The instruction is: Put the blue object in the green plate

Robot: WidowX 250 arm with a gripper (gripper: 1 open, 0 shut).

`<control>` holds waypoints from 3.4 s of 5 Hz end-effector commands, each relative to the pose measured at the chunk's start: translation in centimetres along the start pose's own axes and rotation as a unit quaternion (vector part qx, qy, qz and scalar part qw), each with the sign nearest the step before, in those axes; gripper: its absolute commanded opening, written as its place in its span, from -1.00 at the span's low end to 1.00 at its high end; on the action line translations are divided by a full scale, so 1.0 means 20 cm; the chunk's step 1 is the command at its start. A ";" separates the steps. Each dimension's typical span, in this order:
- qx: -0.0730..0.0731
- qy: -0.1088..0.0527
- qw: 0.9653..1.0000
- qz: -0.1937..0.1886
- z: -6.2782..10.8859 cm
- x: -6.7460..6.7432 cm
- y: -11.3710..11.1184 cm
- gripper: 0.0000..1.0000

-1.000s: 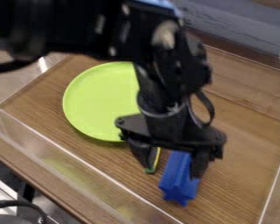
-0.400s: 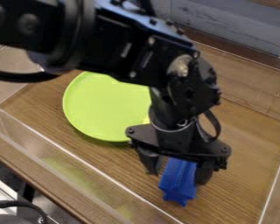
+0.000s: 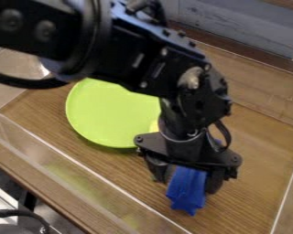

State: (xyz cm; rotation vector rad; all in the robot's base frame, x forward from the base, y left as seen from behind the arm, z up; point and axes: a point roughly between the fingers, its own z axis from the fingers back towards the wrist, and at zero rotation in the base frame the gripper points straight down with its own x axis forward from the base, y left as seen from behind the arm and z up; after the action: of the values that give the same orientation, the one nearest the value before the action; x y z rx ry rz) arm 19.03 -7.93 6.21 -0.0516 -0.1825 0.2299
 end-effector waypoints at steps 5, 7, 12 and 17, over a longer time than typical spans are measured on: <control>0.010 -0.015 1.000 0.010 -0.08 0.05 0.03 1.00; 0.015 -0.015 1.000 0.013 -0.09 0.06 0.04 1.00; 0.026 -0.021 0.999 0.039 -0.13 0.11 0.09 1.00; 0.038 -0.034 0.996 0.078 -0.15 0.18 0.16 1.00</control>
State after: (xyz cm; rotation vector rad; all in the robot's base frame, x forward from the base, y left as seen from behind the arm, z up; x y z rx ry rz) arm 21.43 -4.15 2.95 0.0299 -0.2063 0.3874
